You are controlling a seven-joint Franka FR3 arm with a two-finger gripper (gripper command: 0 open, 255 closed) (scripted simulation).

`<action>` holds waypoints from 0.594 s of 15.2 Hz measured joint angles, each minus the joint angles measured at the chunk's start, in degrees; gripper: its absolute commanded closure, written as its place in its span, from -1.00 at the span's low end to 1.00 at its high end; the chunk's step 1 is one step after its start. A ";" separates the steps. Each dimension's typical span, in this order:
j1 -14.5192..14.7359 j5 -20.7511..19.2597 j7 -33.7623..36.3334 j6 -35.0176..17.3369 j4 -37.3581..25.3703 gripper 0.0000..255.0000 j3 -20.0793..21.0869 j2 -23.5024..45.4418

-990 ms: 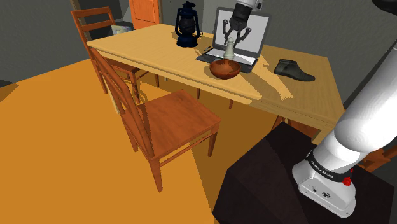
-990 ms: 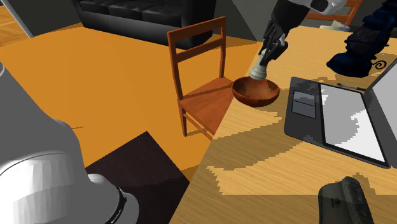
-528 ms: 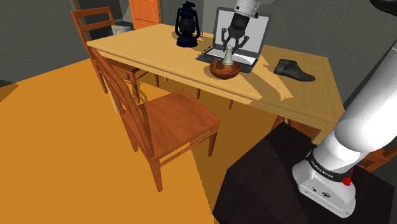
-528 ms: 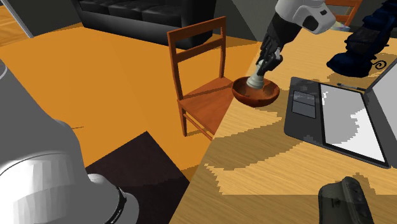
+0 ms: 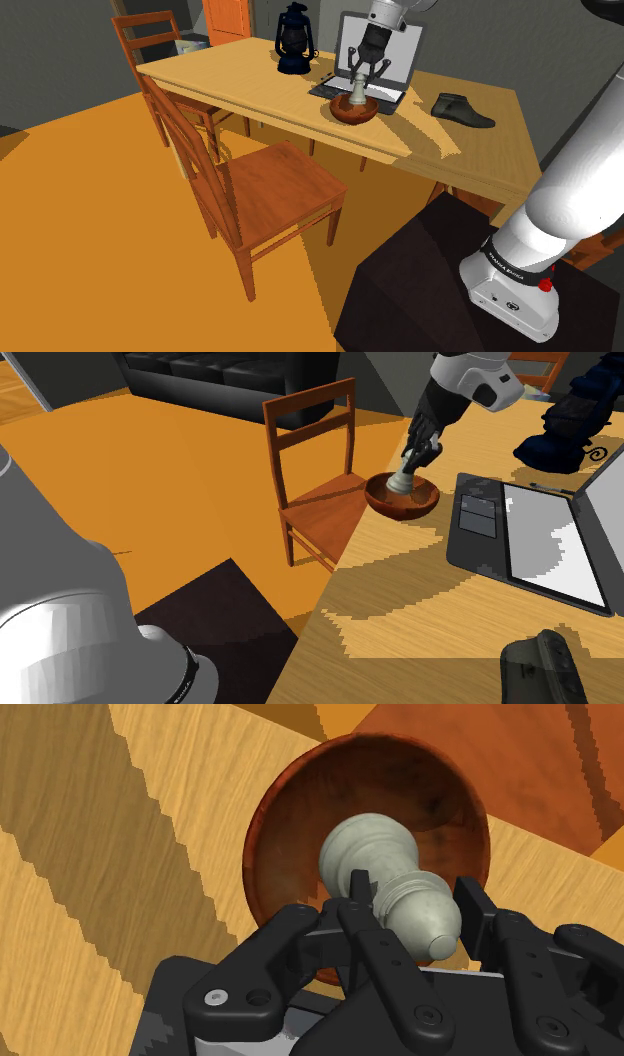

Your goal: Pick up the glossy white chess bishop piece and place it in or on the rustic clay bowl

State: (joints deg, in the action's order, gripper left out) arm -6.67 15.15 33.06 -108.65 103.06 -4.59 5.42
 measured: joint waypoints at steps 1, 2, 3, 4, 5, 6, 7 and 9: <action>0.00 0.00 0.00 0.00 0.00 -1.00 0.00 0.00; 0.00 0.00 0.00 -0.01 0.00 -1.00 0.00 -0.01; 0.00 0.00 0.00 -0.01 0.00 -1.00 0.00 -0.01; 0.00 0.00 0.00 -0.01 0.00 -1.00 0.00 -0.01; 0.00 0.00 0.00 -0.01 0.00 -1.00 0.00 -0.01; 0.00 0.00 0.00 -0.01 0.00 -1.00 0.00 -0.01; -0.07 -0.08 0.11 0.84 -0.76 -1.00 -0.06 -0.10; -0.45 -0.29 0.22 3.82 -3.49 -1.00 -0.38 -0.34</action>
State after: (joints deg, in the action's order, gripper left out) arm -7.12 14.86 33.28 -104.83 99.57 -4.97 5.09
